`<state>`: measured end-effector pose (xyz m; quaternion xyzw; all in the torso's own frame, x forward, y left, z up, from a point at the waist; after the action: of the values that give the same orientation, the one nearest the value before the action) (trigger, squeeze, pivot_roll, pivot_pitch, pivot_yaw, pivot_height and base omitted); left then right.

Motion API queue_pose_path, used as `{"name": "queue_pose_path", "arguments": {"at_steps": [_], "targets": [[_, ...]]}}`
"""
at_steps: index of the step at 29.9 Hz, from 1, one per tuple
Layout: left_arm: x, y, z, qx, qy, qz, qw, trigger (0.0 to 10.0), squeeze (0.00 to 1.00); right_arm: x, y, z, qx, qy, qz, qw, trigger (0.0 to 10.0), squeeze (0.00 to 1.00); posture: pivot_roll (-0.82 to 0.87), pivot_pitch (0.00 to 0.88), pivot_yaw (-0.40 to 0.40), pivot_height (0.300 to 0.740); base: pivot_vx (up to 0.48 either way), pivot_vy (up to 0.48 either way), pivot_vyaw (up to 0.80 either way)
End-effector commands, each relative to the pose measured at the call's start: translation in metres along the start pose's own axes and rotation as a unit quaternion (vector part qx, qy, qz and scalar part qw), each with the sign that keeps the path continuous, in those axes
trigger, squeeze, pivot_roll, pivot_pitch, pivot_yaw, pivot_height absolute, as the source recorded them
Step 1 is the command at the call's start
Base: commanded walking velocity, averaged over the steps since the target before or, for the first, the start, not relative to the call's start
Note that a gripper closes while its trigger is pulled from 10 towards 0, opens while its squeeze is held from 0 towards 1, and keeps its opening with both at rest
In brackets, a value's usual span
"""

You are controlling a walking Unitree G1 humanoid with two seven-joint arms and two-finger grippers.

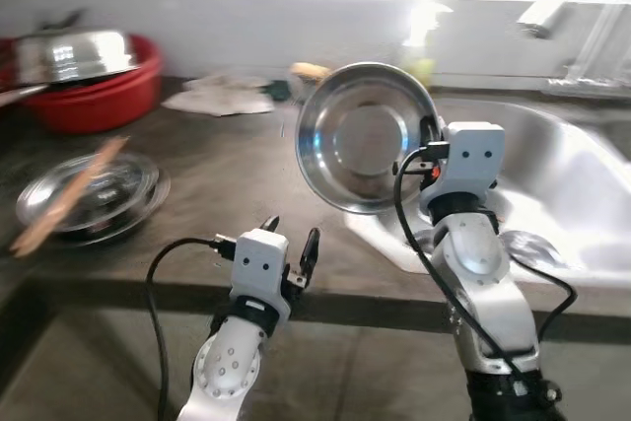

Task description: Kitchen organization

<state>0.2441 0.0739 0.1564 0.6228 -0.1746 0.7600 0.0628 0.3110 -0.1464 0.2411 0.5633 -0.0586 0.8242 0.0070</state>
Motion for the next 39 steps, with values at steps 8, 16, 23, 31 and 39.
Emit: {"name": "queue_pose_path", "arguments": {"at_steps": [8, 16, 23, 31, 39], "targets": [[-0.003, -0.004, -0.003, 0.004, -0.006, 0.018, 1.0, 10.0, 0.0, 0.01, -0.013, 0.007, 0.028, 0.014, 0.01, 0.999, 10.0, 0.0, 0.1, 0.035, -0.033, 0.74, 0.031, -0.398, 0.0], [-0.004, -0.005, -0.003, 0.006, -0.008, 0.024, 1.0, 10.0, 0.0, 0.003, -0.006, 0.017, 0.041, -0.028, 0.019, 0.999, 10.0, 0.0, 0.1, 0.035, -0.032, 0.74, 0.0, -0.436, 0.0], [-0.005, -0.005, -0.003, 0.006, -0.008, 0.025, 1.0, 10.0, 0.0, 0.001, -0.01, 0.023, 0.089, -0.044, 0.008, 0.995, 10.0, 0.0, 0.1, 0.033, -0.037, 0.74, 0.321, -0.312, 0.0], [-0.006, -0.007, -0.002, 0.015, -0.015, 0.005, 1.0, 10.0, 0.0, -0.001, -0.011, 0.031, 0.113, -0.064, -0.014, 0.991, 10.0, 0.0, 0.1, 0.029, -0.038, 0.74, 0.326, -0.031, 0.7], [-0.007, -0.007, -0.002, 0.018, -0.017, 0.01, 1.0, 10.0, 0.0, -0.002, -0.005, 0.052, 0.128, -0.113, -0.022, 0.985, 10.0, 0.0, 0.09, 0.03, -0.041, 0.74, 0.0, 0.0, 0.2]]}}
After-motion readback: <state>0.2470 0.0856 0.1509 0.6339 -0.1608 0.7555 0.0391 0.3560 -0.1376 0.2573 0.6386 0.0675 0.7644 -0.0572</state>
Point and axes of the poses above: a point about 5 cm out from each wrist's last joint towards the gripper, its own z axis pointing out of the wrist towards the gripper, its own x axis along the axis of the wrist's last joint, y = z × x, the point moved 1 cm from there along z, pointing out of the wrist towards the gripper, and after that the axes turned 6 degrees about z, right-handed, at the moved point
